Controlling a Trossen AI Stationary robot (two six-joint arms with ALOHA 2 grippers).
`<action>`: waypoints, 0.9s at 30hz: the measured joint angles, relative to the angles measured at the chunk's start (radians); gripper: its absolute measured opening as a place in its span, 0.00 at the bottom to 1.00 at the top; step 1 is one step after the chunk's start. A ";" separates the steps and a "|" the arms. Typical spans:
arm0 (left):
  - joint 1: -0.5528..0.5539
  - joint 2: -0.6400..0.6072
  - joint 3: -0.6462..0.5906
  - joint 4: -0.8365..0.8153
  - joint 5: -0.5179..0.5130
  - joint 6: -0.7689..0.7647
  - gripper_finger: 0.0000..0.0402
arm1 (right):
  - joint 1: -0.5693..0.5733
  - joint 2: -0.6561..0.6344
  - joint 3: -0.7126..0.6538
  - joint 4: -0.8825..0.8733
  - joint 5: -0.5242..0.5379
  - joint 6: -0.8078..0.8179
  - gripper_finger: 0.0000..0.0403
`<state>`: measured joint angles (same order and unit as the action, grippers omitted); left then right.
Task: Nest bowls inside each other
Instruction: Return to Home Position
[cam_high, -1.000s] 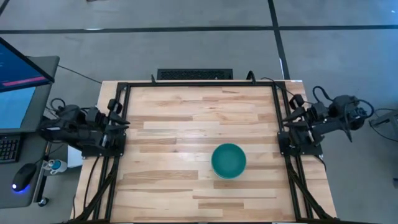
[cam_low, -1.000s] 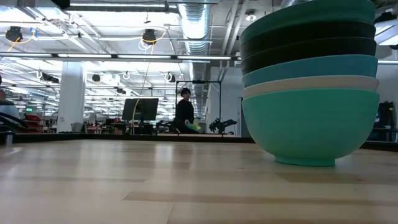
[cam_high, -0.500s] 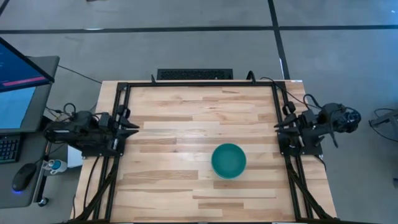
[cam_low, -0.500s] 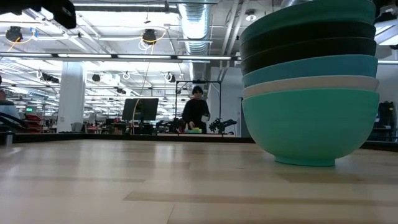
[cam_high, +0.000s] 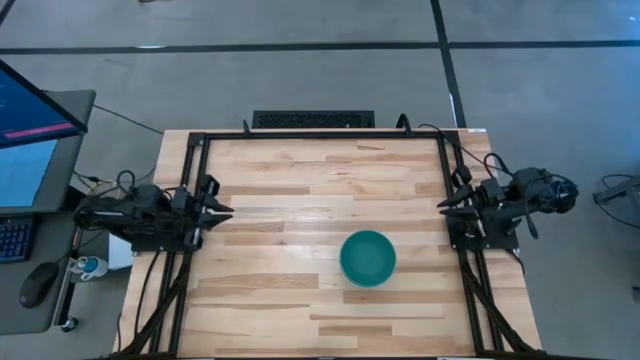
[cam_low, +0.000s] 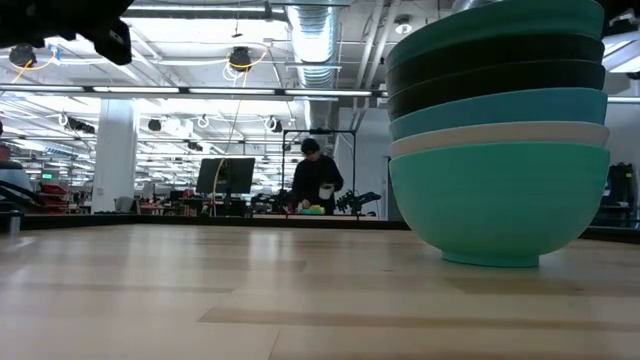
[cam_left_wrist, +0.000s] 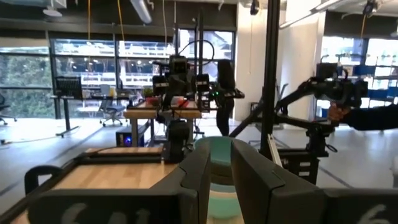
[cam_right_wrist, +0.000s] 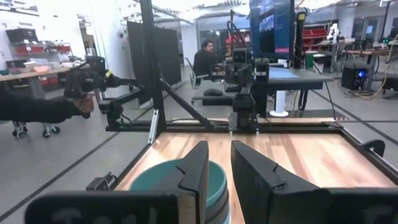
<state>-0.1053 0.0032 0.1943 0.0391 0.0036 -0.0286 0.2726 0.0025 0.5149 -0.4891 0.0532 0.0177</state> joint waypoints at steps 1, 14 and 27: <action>0.000 0.000 -0.007 0.014 0.000 -0.001 0.14 | 0.000 0.000 -0.010 0.014 0.000 -0.001 0.23; 0.000 0.000 -0.021 0.033 0.009 0.001 0.14 | 0.000 0.001 -0.225 0.190 0.051 0.007 0.23; 0.000 0.000 -0.021 -0.017 0.019 0.010 0.14 | 0.000 0.000 -0.383 0.422 0.049 0.002 0.23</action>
<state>-0.1051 0.0036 0.1738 0.0222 0.0230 -0.0189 0.2726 0.0025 0.1322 -0.0673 0.1024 0.0193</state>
